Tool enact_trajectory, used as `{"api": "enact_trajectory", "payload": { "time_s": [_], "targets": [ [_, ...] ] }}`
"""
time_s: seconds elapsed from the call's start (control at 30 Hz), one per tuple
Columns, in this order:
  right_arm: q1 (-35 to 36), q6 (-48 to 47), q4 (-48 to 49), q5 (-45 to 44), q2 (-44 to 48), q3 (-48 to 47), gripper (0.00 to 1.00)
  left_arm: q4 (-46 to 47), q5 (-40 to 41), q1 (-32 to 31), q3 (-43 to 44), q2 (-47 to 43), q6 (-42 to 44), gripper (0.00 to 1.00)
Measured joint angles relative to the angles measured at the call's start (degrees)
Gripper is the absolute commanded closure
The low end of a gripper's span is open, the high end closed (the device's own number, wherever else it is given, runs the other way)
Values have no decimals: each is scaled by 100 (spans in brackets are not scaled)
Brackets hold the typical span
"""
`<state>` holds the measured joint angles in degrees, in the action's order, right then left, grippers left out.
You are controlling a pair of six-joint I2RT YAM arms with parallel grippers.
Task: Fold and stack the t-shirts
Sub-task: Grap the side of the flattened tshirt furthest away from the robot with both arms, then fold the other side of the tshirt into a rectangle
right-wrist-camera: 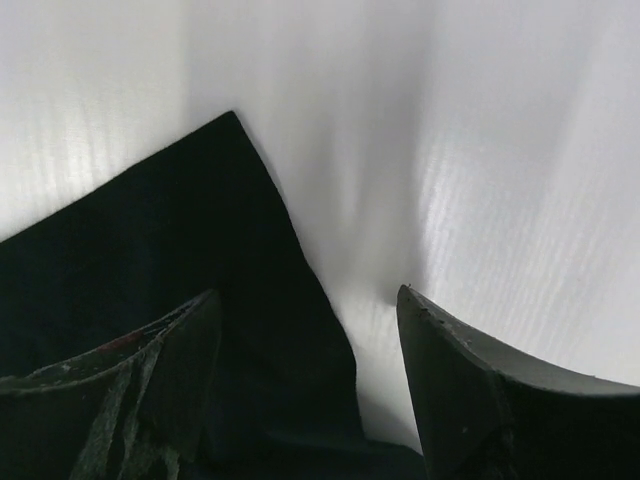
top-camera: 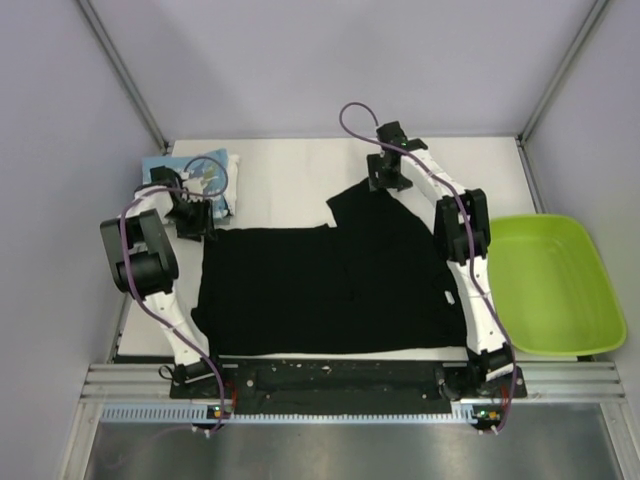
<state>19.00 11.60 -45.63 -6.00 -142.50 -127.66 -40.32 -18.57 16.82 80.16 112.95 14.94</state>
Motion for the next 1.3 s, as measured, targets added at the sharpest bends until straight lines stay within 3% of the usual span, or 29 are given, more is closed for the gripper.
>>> {"api": "enact_trajectory", "payload": {
  "time_s": [0.07, 0.13, 0.23, 0.27, 0.37, 0.43, 0.77, 1.07, 1.3],
  "targets": [
    [87, -157, 33, -46, -35, -39, 33, 7, 2, -70, 111, 92, -2, 45],
    [142, -260, 59, -7, -55, -70, 43, 11, 0, -107, 199, 153, -2, 48],
    [155, -396, 70, 157, -57, -70, 74, 26, 7, -131, 269, 208, -4, 55],
    [151, -431, 70, 201, -57, -70, 80, 28, 7, -131, 273, 212, -4, 58],
    [144, -503, 74, 321, -57, -63, 100, 28, -2, -127, 341, 284, -2, 85],
    [149, -535, 90, 402, -50, -48, 100, 72, -13, -114, 352, 323, 17, 100],
    [157, -592, 33, 704, 855, 1167, 100, 321, -214, -114, -2, 76, 188, 100],
    [195, -511, 332, 1082, 3388, 3322, 100, 348, -472, -120, -789, -1659, 693, 100],
    [199, -326, 66, 761, 5357, 5195, 100, -160, -605, -118, -1014, -2592, 1600, 100]
  ]
}}
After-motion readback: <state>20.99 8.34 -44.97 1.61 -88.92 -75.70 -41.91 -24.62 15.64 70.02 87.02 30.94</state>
